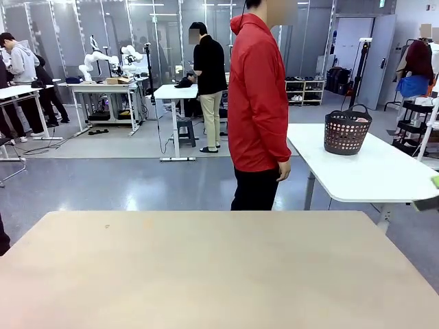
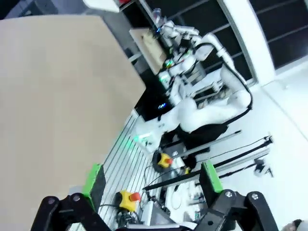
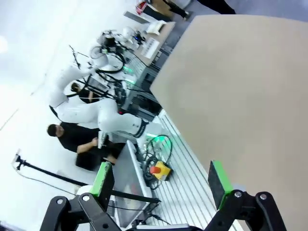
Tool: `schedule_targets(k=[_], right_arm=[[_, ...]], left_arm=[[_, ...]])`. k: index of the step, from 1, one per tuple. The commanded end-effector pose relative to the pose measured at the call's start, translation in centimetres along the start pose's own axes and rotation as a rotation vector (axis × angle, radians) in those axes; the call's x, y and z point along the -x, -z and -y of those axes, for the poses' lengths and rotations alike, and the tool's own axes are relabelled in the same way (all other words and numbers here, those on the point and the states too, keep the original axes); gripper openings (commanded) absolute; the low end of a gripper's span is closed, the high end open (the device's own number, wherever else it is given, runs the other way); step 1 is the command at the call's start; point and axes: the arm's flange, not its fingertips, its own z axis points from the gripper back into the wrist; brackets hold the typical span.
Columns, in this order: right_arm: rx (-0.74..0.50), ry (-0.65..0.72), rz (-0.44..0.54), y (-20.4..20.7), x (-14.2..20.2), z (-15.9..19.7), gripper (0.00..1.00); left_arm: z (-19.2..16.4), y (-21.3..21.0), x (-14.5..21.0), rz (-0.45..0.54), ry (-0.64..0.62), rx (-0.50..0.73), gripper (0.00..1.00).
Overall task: Fold the towel.
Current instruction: Grab the top end of the 100 cm Hotel Towel extended by the human.
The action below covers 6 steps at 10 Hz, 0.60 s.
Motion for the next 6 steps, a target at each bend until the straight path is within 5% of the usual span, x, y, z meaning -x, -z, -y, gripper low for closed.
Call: schedule_targets(k=[1,4,6], right_arm=[[-0.021,0.014,0.02,-0.6,-0.7,1.9,1.0],[-0.031,0.043,0.03,-1.3,1.1,2.5,1.0],[-0.031,0.043,0.03,-1.3,1.1,2.5,1.0]], left_arm=[[-1.6,-0.5,-0.2,0.067,-0.017,0.034,1.0],[-2.3,-0.6,-1.6,0.125,-0.068,-0.015,1.0],[-2.7,-1.2,0.7,0.097,-0.049,0.023,1.0]])
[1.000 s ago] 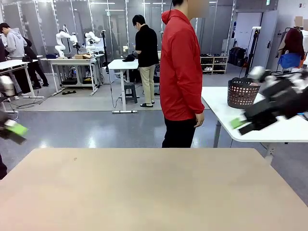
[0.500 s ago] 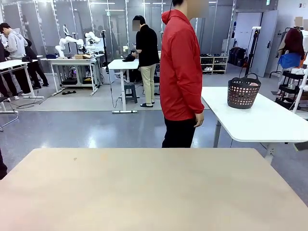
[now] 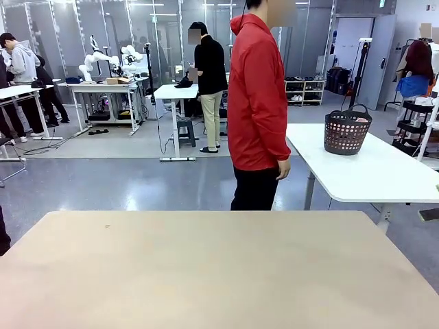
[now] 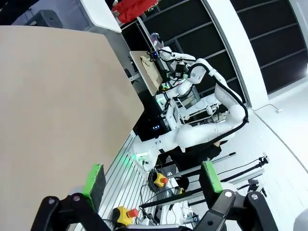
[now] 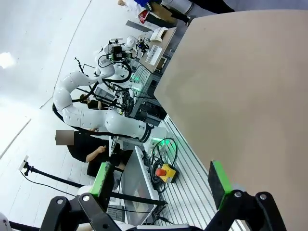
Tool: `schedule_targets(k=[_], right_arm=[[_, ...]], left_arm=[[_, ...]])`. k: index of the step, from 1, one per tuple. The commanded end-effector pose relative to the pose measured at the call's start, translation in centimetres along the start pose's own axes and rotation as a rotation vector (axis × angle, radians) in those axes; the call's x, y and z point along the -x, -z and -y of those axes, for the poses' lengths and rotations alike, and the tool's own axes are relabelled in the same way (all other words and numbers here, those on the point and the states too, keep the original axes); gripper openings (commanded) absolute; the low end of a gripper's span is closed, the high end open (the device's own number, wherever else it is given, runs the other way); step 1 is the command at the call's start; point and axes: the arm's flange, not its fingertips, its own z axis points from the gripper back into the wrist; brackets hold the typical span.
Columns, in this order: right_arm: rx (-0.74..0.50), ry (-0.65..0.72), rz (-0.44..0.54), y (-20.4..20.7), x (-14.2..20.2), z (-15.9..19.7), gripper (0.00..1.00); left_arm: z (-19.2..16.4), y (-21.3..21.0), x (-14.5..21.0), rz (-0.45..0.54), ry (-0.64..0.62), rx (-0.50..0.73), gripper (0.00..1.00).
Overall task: Fold the towel.
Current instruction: Grab the top end of the 100 cm Hotel Towel extended by the human.
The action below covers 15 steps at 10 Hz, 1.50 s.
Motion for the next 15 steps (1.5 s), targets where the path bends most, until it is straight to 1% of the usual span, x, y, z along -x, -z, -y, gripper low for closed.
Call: schedule_targets(k=[1,15], right_arm=[[-0.012,-0.03,0.0,-0.11,0.27,-0.26,1.0],[-0.012,-0.03,0.0,-0.11,0.27,-0.26,1.0]], left_arm=[[0.06,-0.52,0.62,-0.008,0.008,0.012,1.0],[0.06,-0.52,0.62,-0.008,0.008,0.012,1.0]])
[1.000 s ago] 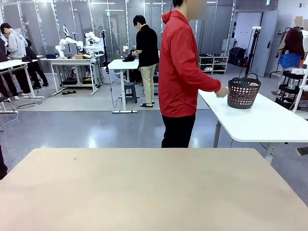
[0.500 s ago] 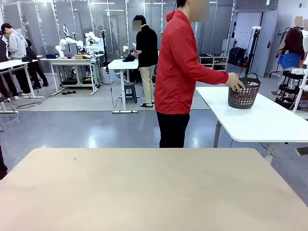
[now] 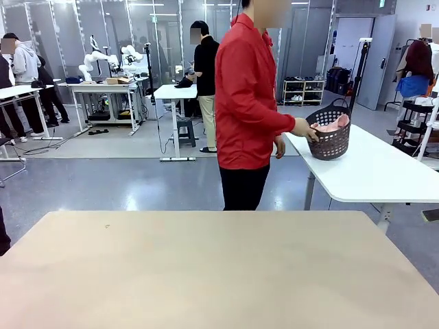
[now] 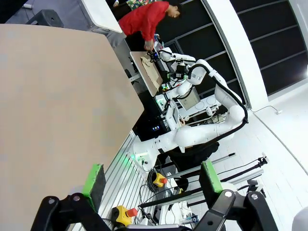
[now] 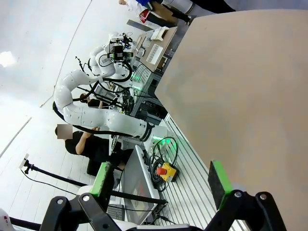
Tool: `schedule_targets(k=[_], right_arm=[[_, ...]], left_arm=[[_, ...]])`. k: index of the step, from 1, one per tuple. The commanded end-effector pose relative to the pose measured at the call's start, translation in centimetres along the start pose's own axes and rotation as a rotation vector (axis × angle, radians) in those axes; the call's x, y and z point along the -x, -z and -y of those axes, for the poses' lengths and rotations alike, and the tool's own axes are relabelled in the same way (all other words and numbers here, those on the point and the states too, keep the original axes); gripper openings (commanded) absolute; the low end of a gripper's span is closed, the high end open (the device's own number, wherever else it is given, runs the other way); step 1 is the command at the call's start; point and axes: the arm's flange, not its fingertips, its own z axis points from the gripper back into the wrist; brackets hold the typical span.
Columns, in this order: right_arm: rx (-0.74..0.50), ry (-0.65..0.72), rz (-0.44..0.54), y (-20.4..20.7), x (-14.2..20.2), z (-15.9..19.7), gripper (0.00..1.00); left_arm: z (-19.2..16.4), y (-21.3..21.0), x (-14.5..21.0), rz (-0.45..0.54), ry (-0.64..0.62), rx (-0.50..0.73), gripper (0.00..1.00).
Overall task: Fold the towel.
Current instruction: Grab the top end of the 100 cm Hotel Towel extended by the human.
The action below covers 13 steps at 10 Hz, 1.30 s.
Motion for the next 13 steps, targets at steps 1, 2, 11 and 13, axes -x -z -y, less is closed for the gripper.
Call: schedule_targets(k=[1,2,11,13], right_arm=[[-0.011,-0.024,0.004,-0.01,0.05,0.04,1.0],[-0.011,-0.024,0.004,-0.01,0.05,0.04,1.0],[-0.011,-0.024,0.004,-0.01,0.05,0.04,1.0],[-0.011,-0.024,0.004,-0.01,0.05,0.04,1.0]], left_arm=[[-0.14,-0.17,0.27,-0.013,0.014,0.015,1.0],[-0.14,-0.17,0.27,-0.013,0.014,0.015,1.0],[-0.14,-0.17,0.27,-0.013,0.014,0.015,1.0],[-0.14,-0.17,0.27,-0.013,0.014,0.015,1.0]])
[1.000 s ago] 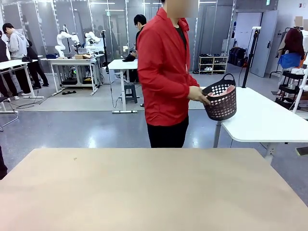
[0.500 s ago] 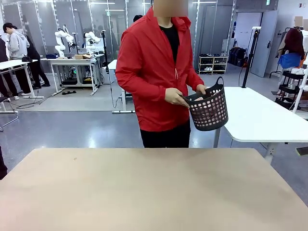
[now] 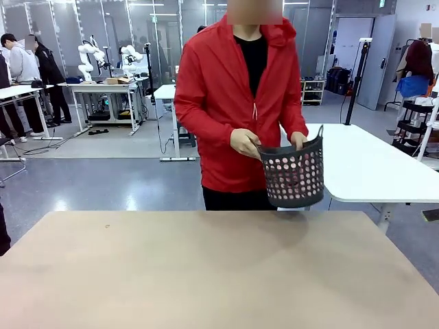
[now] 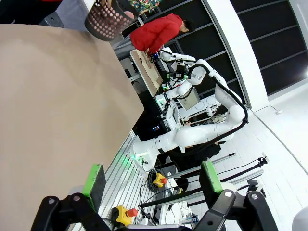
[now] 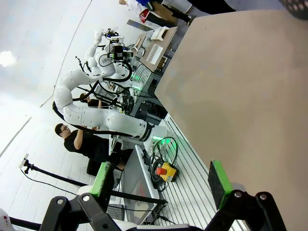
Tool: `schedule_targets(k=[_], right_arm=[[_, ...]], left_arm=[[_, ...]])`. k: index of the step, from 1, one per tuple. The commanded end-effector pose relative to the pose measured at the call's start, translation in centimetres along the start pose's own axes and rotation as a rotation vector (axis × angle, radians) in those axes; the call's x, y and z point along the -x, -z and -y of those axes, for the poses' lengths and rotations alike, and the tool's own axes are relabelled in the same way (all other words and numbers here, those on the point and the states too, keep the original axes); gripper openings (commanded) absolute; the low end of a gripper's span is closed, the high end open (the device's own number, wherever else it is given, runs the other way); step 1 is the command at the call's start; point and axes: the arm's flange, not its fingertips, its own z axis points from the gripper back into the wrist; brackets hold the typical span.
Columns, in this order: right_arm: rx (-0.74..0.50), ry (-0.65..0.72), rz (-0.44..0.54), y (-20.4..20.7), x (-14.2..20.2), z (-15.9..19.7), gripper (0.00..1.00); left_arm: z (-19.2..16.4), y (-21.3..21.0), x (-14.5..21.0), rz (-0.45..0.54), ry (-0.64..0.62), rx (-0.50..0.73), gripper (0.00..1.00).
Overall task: Fold the towel.
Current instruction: Grab the top end of the 100 cm Hotel Towel extended by the human.
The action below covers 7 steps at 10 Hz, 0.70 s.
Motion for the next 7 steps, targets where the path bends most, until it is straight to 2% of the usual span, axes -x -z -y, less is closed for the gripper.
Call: schedule_targets(k=[1,7], right_arm=[[-0.011,-0.022,0.005,-0.02,0.05,0.03,1.0],[-0.011,-0.022,0.005,-0.02,0.05,0.03,1.0]], left_arm=[[-0.14,-0.16,0.26,-0.013,0.014,0.015,1.0],[-0.14,-0.16,0.26,-0.013,0.014,0.015,1.0]])
